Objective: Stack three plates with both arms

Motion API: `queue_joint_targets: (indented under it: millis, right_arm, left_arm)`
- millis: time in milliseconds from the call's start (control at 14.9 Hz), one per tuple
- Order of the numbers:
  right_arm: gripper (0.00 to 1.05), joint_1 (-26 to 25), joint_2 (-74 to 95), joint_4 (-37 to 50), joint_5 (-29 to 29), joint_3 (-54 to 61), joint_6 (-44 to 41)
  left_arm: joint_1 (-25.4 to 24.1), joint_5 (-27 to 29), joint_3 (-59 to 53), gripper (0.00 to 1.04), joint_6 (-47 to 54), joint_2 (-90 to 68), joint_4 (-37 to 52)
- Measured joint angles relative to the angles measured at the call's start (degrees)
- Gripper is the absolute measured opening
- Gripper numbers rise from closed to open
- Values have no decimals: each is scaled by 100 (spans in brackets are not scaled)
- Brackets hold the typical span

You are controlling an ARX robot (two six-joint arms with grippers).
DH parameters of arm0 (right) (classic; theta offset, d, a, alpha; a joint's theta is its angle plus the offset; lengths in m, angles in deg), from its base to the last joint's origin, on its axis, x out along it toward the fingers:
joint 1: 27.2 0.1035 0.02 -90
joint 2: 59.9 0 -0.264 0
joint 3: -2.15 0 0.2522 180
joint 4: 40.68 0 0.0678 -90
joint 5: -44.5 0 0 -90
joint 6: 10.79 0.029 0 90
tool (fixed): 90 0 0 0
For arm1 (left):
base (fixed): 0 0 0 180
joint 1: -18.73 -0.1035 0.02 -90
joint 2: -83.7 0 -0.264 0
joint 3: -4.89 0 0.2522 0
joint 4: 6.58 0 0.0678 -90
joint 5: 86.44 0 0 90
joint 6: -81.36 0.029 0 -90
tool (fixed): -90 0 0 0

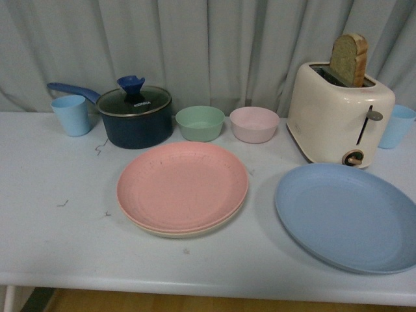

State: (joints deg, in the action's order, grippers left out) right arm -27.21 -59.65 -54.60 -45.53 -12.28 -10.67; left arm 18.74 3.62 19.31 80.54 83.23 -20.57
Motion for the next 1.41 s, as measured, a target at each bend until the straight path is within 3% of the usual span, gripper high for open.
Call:
queue_joint_targets:
  millis: [67,201,269,336,470,739,1074,1410]
  right_arm:
    - [98,0,0,-2,0,0,0]
    - [98,-98,57,-188,286,-44,63]
    - [98,-1790,2218,1113,2817,-468,590]
    - [98,-2280,4977,3150,2627,-1259,931]
    - [98,-2120,6542,3602,1967,-1993,1104]
    - [98,-1419,9484,2664,254,-3685,1023]
    - [98,-890,10736,1858,-428,-4570,883]
    - [98,-619,11414,1362,-662,-4756,892]
  left_arm:
    - [0,-4,0,5,0,0,2]
    - [0,-2,0,77,0,0,2]
    - [0,-2,0,97,2,0,4]
    - [0,-2,0,98,2,0,2]
    - [0,-2,0,98,2,0,2]
    - [0,-2,0,98,2,0,4]
    - [0,-2,0,98,2,0,4]
    - [0,-2,0,98,2,0,2]
